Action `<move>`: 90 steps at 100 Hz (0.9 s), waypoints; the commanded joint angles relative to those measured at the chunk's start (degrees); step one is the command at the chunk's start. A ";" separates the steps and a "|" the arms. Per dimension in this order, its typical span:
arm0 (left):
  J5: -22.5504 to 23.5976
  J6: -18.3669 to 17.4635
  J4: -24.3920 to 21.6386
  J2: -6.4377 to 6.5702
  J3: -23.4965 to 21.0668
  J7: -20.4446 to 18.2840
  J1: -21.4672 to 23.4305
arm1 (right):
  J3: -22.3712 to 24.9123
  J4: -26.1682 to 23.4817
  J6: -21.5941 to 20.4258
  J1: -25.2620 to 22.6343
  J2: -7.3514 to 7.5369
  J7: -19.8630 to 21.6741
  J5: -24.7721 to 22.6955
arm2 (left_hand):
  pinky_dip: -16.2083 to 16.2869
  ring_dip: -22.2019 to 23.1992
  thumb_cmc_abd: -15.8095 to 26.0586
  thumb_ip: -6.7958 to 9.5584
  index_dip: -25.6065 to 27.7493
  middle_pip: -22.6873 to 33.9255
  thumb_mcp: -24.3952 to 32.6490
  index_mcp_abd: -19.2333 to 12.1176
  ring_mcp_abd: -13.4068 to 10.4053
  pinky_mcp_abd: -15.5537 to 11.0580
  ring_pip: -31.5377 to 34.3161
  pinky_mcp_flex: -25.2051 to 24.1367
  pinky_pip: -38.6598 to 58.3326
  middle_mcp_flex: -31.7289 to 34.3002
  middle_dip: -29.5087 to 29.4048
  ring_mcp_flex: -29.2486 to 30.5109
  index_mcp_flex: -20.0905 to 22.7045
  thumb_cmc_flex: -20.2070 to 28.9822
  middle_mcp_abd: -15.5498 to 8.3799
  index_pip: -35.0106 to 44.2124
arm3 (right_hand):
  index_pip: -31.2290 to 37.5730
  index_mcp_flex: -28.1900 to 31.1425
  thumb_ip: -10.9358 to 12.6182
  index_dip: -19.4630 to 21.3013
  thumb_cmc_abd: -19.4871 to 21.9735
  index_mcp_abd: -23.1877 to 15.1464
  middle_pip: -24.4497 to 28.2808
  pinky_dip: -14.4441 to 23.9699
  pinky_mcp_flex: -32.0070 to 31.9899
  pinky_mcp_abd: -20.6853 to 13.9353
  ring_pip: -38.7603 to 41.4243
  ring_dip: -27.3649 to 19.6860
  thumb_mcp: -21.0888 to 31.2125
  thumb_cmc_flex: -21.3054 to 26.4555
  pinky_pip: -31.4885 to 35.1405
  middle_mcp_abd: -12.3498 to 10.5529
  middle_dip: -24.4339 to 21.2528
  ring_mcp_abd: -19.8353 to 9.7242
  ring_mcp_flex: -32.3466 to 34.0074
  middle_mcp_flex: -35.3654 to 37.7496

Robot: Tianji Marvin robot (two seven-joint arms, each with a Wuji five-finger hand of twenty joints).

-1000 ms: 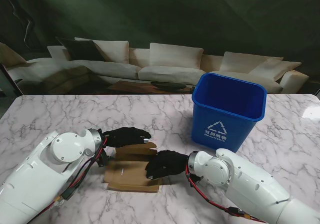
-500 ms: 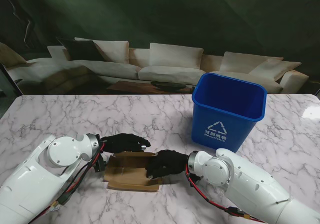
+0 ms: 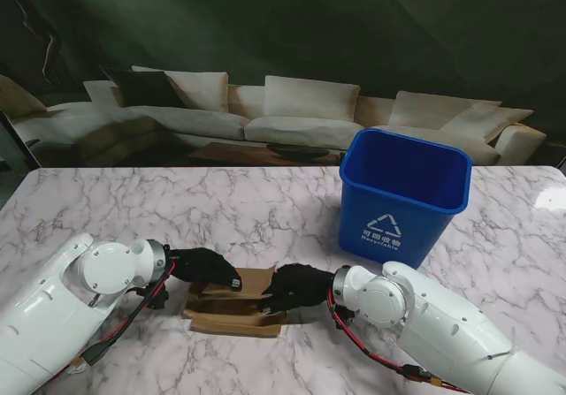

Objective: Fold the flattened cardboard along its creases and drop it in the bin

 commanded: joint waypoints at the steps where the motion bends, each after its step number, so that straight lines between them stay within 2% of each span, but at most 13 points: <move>1: 0.08 -0.16 1.45 0.39 0.97 -1.35 -0.57 | -0.06 2.74 1.22 -1.42 0.85 0.98 -0.69 | -0.72 -0.78 -0.28 -1.45 0.81 -0.74 -0.47 -2.21 0.90 -1.19 -1.31 -0.93 -1.32 -1.77 -0.78 -1.21 1.42 0.91 1.21 0.03 | -0.69 -1.37 -0.30 -0.87 0.68 5.70 1.27 1.51 2.33 12.72 0.48 0.41 -0.64 1.19 10.85 13.95 0.92 7.52 0.58 0.80; 14: 2.38 -0.66 2.41 0.66 3.01 -1.74 -1.86 | 1.29 2.18 1.25 -2.23 0.77 0.93 -0.12 | -0.51 -1.21 -0.93 -1.70 2.70 -1.02 -0.49 -3.33 0.48 -1.83 -1.72 -1.31 -3.42 -2.81 -1.07 -2.13 1.24 2.05 1.03 0.42 | -0.41 -1.04 -0.25 -0.84 0.42 5.67 1.50 1.96 2.60 13.14 0.59 0.51 -0.57 1.37 12.32 14.00 1.01 7.69 1.07 1.11; 34: 7.46 -1.84 2.79 1.28 6.01 -3.02 -4.03 | 4.96 0.47 1.92 -4.69 0.47 0.37 1.35 | -0.57 -1.69 -1.54 -1.94 3.88 -1.18 -0.36 -4.47 -0.41 -3.17 -2.35 -2.15 -6.58 -3.95 -1.31 -3.69 1.35 3.72 0.25 0.13 | 0.54 0.04 -0.07 -0.78 -0.58 5.55 2.26 4.19 3.99 15.71 2.03 1.51 -0.11 1.75 17.57 14.15 1.34 9.06 3.12 2.31; 45: 9.75 -2.50 2.87 1.57 7.58 -3.70 -5.14 | 7.45 -0.98 2.09 -6.31 0.36 -0.02 2.03 | -0.53 -1.82 -1.28 -2.02 3.94 -1.20 -0.43 -4.65 -0.66 -2.94 -2.46 -2.02 -7.46 -4.35 -1.38 -3.85 1.15 3.80 0.08 -0.09 | 1.16 1.19 0.04 -0.76 -1.50 5.38 2.72 5.41 4.72 17.39 3.29 2.27 0.46 2.02 19.88 14.15 1.53 10.25 4.45 3.49; 54: 11.49 -2.58 2.99 1.72 8.74 -4.10 -5.93 | 9.40 -2.42 1.96 -7.31 0.63 0.10 1.12 | -0.28 -1.82 -1.11 -2.09 4.00 -1.10 -0.51 -4.74 -0.60 -2.73 -2.32 -1.45 -7.77 -4.27 -1.39 -3.54 1.13 3.80 0.03 -0.16 | 1.53 1.95 0.12 -0.85 -2.18 5.20 2.80 6.57 5.47 18.58 4.29 3.01 1.19 1.99 21.89 14.05 1.57 11.13 5.81 4.51; 67: 11.08 -1.44 3.50 1.67 10.01 -4.05 -6.67 | 13.07 -5.14 1.67 -9.24 1.09 0.18 -1.28 | 0.31 -1.68 -0.56 -2.08 3.68 -1.01 -0.64 -4.01 -0.15 -2.36 -1.98 -0.78 -7.76 -4.10 -1.38 -2.92 0.63 3.26 0.37 -0.74 | 1.97 3.05 0.13 -0.82 -2.68 5.06 3.19 7.32 6.29 19.25 5.22 3.69 1.73 2.07 23.16 14.37 1.74 12.38 7.68 5.62; 89: 9.83 2.31 3.91 1.56 12.06 -4.56 -8.01 | 20.60 -12.57 0.34 -14.72 1.65 -0.26 -5.17 | 4.05 0.70 1.73 -1.55 -1.08 -0.99 -0.67 0.43 2.91 0.27 0.92 1.80 -2.74 -2.41 -0.81 1.59 -2.78 1.38 3.95 -4.05 | 1.21 1.82 0.12 -1.23 -2.85 5.46 2.96 8.14 5.75 19.24 5.17 4.37 2.41 1.71 24.22 14.62 1.70 12.51 7.62 5.33; 90: 9.68 2.49 3.95 1.54 12.16 -4.53 -8.06 | 20.79 -12.87 0.21 -14.93 1.67 -0.24 -5.23 | 4.12 0.76 1.76 -1.53 -1.18 -1.09 -0.63 0.69 2.96 0.34 0.97 1.84 -2.55 -2.57 -0.82 1.64 -3.01 1.43 5.01 -4.14 | 1.11 1.64 0.12 -1.27 -2.83 5.49 2.91 8.15 5.71 19.21 5.12 4.38 2.43 1.69 24.22 14.64 1.68 12.41 7.54 5.25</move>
